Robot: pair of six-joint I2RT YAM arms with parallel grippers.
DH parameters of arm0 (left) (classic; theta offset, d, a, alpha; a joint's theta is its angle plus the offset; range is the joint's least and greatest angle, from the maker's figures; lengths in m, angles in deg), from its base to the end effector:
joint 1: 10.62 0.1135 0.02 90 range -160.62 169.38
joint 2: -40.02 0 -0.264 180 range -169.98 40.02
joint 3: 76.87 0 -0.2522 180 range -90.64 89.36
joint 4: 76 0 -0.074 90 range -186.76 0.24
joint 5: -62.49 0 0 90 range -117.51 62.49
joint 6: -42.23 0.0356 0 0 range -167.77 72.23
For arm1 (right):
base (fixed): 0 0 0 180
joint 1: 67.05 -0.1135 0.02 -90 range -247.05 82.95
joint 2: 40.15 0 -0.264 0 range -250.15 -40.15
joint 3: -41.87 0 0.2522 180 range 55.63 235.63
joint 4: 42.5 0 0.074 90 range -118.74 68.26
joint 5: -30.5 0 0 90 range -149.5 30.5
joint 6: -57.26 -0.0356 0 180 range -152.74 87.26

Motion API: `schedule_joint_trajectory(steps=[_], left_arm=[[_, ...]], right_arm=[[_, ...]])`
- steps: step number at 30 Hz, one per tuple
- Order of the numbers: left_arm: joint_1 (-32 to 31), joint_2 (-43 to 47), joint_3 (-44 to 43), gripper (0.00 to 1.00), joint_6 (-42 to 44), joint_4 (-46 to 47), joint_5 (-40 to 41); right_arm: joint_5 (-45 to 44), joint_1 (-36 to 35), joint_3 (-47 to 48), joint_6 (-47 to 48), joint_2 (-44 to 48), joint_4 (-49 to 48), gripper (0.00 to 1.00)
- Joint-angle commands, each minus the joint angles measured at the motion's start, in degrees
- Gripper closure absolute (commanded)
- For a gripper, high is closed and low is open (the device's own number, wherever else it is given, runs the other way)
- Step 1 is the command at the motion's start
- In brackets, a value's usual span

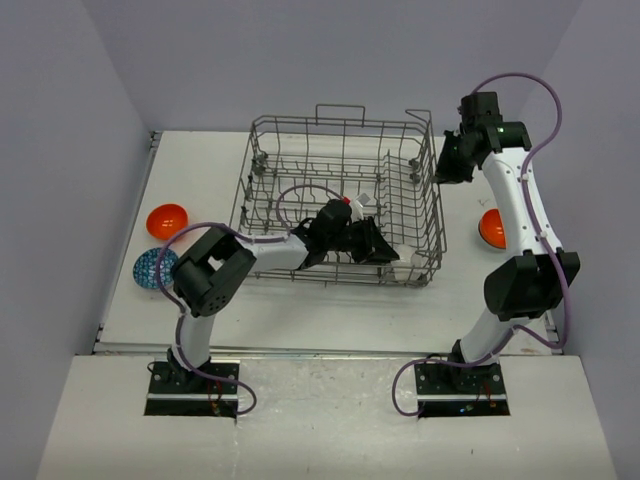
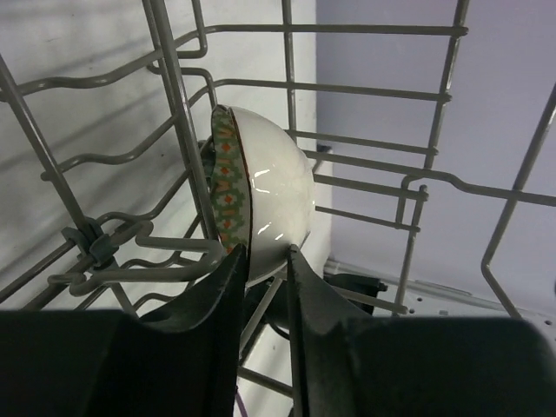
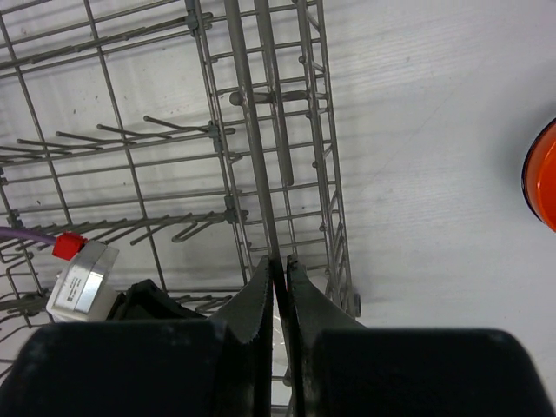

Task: Unload the bowls from the dish rack

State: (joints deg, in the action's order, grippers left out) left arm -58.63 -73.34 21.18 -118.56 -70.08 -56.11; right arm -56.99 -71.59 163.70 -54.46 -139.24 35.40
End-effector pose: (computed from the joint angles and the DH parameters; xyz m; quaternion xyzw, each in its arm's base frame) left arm 0.2783 -0.3347 0.1791 -0.0326 0.8294 -0.5515 0.0835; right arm 0.3557 0.0298 0.3817 0.1360 0.9442 0.0883 0.2867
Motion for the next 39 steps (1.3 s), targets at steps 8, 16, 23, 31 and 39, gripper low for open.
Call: schedule_joint_trajectory(steps=[8,16,23,31,39], left_arm=[[-1.56,-5.38,0.07,0.85,-13.15,28.66,-9.46],[-1.65,-3.10,-0.46,0.85,-9.11,24.53,-3.75],[-1.74,-5.29,-2.30,0.68,-10.69,30.42,-4.01],[-1.91,-5.90,-5.64,0.89,-9.01,28.21,-3.92],[-1.91,-4.77,-4.42,1.00,-9.46,27.96,-2.95]], right_arm=[[5.76,-1.71,1.27,-2.72,1.97,0.11,1.00],[5.67,-2.41,0.65,-2.72,2.76,0.20,1.00],[4.97,-4.78,-0.49,-3.33,3.11,0.11,1.00],[4.00,-6.80,0.47,-3.95,3.29,0.46,1.00],[3.56,-7.33,1.62,-4.12,3.64,1.52,1.00]])
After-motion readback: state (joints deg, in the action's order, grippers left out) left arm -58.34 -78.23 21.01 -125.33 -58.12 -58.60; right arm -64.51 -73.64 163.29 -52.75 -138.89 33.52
